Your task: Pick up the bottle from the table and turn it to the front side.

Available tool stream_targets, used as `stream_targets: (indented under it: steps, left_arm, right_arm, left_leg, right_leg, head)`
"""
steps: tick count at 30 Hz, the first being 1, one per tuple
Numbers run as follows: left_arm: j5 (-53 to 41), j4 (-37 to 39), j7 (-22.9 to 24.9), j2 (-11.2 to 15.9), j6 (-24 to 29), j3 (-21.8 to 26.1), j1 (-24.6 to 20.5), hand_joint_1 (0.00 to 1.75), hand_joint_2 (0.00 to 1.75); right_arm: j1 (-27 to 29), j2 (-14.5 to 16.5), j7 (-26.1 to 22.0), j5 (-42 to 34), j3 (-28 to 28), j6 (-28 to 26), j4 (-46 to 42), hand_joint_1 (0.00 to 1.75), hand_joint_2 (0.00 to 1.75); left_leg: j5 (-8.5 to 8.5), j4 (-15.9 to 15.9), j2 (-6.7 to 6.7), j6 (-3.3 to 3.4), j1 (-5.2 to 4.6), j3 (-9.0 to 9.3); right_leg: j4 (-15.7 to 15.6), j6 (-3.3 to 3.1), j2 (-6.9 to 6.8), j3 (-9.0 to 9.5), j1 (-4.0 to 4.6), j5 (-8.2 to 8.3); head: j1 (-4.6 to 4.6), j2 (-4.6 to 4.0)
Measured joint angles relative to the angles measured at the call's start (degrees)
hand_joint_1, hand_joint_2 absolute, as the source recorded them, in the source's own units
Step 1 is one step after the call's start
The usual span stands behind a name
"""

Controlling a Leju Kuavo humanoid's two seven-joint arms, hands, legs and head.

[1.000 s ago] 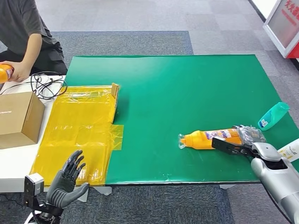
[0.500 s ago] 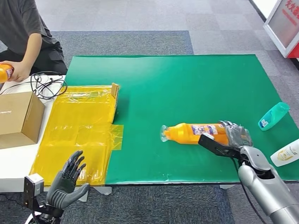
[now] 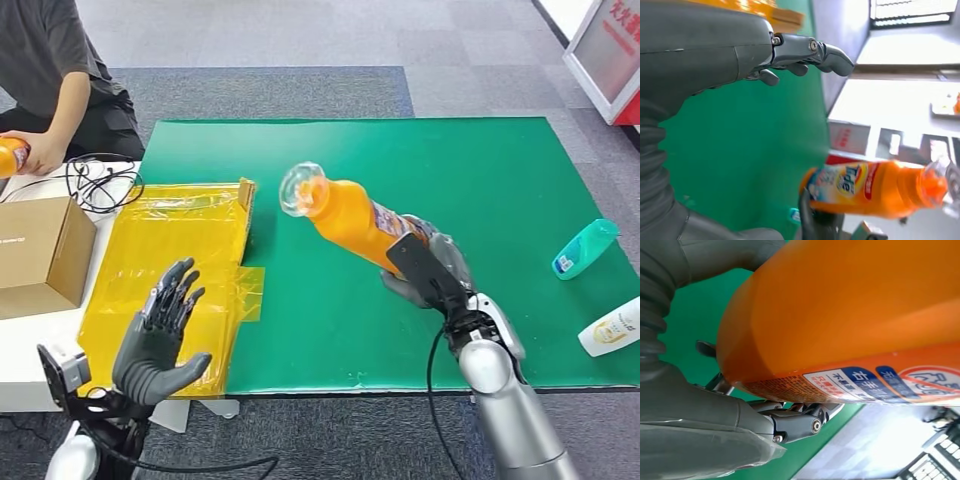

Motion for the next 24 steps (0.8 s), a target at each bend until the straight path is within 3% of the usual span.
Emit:
stream_targets:
  steps: [10, 24]
  left_arm:
    - [5.4, -0.7, 2.9, 0.3, 3.1, -5.7, -10.8, 0.0, 1.75]
    - [9.4, 3.3, 7.6, -0.7, 5.8, -6.7, -18.0, 0.0, 1.75]
  right_arm:
    - [0.3, 6.9, -1.3, -10.0, 1.1, 1.3, 0.0, 1.75, 1.75]
    - [3.8, 8.9, -2.3, -11.1, 6.4, -0.6, 1.6, 1.75, 1.75]
  left_leg:
    - [0.09, 0.0, -0.17, 0.01, 0.0, -0.04]
    - [0.09, 0.0, -0.17, 0.01, -0.01, -0.05]
  right_leg:
    - [0.0, 0.0, -0.19, 0.0, 0.01, 0.02]
    - [0.0, 0.0, -0.19, 0.0, 0.0, 0.02]
  head:
    - [0.01, 0.0]
    - [0.01, 0.0]
